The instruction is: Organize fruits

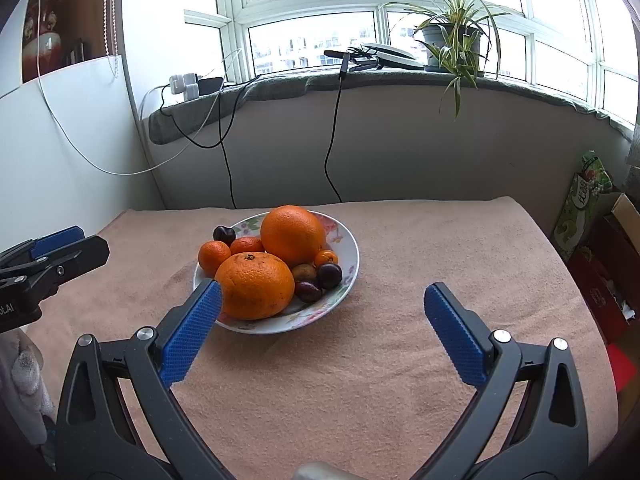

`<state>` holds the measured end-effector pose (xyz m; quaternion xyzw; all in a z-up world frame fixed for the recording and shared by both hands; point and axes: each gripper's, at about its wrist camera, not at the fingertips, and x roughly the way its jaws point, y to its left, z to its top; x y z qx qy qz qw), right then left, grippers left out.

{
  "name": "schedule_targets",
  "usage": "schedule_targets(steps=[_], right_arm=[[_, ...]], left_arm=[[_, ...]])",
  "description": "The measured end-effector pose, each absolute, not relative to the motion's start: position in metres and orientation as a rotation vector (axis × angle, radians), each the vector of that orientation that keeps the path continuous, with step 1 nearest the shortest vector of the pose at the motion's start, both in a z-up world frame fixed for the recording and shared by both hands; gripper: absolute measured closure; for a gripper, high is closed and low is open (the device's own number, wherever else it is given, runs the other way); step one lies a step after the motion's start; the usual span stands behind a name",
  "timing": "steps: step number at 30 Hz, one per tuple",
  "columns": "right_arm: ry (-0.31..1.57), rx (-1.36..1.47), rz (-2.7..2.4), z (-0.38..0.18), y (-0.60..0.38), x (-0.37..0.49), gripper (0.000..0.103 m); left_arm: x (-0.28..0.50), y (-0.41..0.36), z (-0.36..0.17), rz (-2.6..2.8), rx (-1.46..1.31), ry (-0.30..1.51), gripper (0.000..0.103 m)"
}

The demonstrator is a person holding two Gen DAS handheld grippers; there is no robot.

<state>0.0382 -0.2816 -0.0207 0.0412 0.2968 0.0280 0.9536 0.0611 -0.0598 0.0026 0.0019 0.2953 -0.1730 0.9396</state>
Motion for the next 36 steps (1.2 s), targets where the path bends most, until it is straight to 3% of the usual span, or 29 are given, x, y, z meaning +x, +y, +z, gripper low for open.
schedule_targets(steps=[36], right_arm=[[0.624,0.084,0.071,-0.0254,-0.2759,0.0391,0.0]], left_arm=[[0.0571,-0.0609,0.0004,-0.357,-0.002,0.606,0.021]])
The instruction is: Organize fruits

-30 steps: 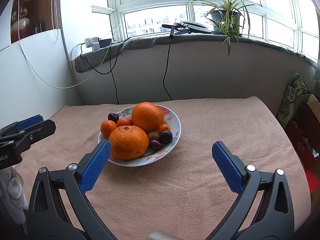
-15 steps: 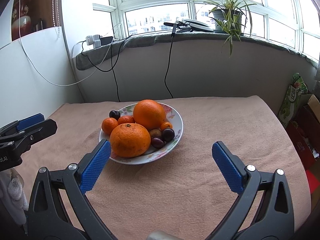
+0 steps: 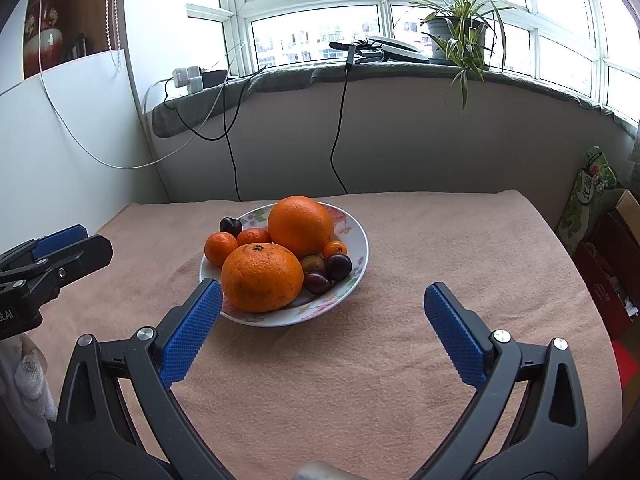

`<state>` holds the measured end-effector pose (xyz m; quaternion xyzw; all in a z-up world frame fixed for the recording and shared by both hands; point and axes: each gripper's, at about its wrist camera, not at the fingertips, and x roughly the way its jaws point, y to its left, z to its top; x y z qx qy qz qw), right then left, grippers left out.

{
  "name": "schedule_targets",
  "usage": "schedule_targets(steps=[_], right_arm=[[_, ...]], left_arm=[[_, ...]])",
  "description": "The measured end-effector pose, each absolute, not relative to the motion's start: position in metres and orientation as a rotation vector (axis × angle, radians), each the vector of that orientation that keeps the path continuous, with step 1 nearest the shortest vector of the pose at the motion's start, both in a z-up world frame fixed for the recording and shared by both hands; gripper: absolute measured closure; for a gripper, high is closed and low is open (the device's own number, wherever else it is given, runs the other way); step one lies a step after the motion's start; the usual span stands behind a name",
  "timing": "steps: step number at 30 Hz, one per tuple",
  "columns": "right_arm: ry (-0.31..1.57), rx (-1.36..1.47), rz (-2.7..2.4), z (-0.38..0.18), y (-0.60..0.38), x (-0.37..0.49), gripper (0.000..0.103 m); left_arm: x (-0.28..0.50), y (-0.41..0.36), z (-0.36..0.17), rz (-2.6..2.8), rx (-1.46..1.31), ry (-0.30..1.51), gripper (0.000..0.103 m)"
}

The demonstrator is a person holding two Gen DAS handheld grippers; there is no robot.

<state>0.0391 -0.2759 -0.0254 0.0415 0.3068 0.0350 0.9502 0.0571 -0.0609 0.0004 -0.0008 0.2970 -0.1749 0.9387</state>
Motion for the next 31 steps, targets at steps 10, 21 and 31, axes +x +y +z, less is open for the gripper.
schedule_targets(steps=[10,21,31], right_arm=[[0.632,0.083,0.072,-0.029,-0.2759,0.0389,0.0],[0.636,0.082,0.063,-0.0299,-0.2781,0.0381,0.0],[0.63,0.08,0.056,-0.0278,-0.2791,0.0358,0.0]], left_arm=[[0.0547,-0.0615,-0.0003,-0.358,0.008,0.595,0.021],[0.0527,-0.0619,-0.001,-0.361,0.01,0.59,0.021],[0.0511,-0.0608,0.0001,-0.355,0.007,0.588,0.021]])
